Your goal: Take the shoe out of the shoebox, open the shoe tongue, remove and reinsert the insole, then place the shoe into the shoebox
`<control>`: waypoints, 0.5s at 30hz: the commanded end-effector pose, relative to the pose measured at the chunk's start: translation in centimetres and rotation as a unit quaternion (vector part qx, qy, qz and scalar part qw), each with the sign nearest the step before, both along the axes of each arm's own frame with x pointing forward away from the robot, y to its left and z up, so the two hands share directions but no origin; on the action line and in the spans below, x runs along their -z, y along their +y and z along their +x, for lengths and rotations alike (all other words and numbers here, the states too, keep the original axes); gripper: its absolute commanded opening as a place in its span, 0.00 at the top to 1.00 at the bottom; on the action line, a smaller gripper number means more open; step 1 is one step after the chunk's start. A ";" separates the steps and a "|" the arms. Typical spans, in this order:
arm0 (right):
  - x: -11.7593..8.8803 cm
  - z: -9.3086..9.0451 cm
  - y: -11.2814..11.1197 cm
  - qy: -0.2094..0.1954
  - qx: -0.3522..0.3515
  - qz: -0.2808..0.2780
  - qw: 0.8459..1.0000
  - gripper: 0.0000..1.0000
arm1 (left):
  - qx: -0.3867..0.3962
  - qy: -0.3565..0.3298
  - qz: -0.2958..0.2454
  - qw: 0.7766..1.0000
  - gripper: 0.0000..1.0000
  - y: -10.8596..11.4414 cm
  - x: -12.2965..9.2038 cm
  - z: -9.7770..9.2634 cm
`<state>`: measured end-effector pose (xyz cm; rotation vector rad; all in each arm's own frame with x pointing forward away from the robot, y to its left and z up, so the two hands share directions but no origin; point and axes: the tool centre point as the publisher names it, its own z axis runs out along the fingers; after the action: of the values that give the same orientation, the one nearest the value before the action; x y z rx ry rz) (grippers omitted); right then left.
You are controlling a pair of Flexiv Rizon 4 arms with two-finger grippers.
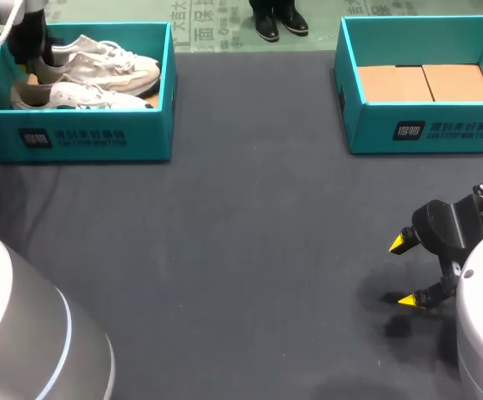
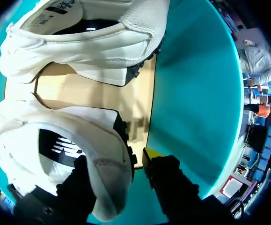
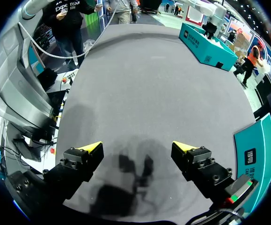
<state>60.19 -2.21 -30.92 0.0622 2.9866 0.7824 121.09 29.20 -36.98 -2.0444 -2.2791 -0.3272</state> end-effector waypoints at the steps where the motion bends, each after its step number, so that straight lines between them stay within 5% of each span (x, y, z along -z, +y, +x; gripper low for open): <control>1: -0.1 -0.3 0.0 -0.002 0.001 -0.001 1.000 0.00 | 0.001 -0.006 -0.004 1.000 0.53 0.2 -1.0 -0.5; 4: -0.1 -0.3 0.0 -0.002 0.001 -0.001 1.000 0.00 | -0.001 -0.009 -0.009 1.000 0.50 0.2 -1.7 -0.4; 7: -0.1 -0.3 0.0 -0.002 0.001 -0.001 1.000 0.00 | 0.000 -0.013 -0.017 1.000 0.26 0.1 -2.7 -0.4; 15: -0.1 -0.3 0.0 -0.002 0.001 -0.001 1.000 0.00 | 0.007 -0.031 -0.034 0.999 0.00 -0.6 -5.3 -0.6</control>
<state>60.19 -2.21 -30.92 0.0622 2.9866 0.7824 121.77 28.66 -32.71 -2.1080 -2.3390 -0.3068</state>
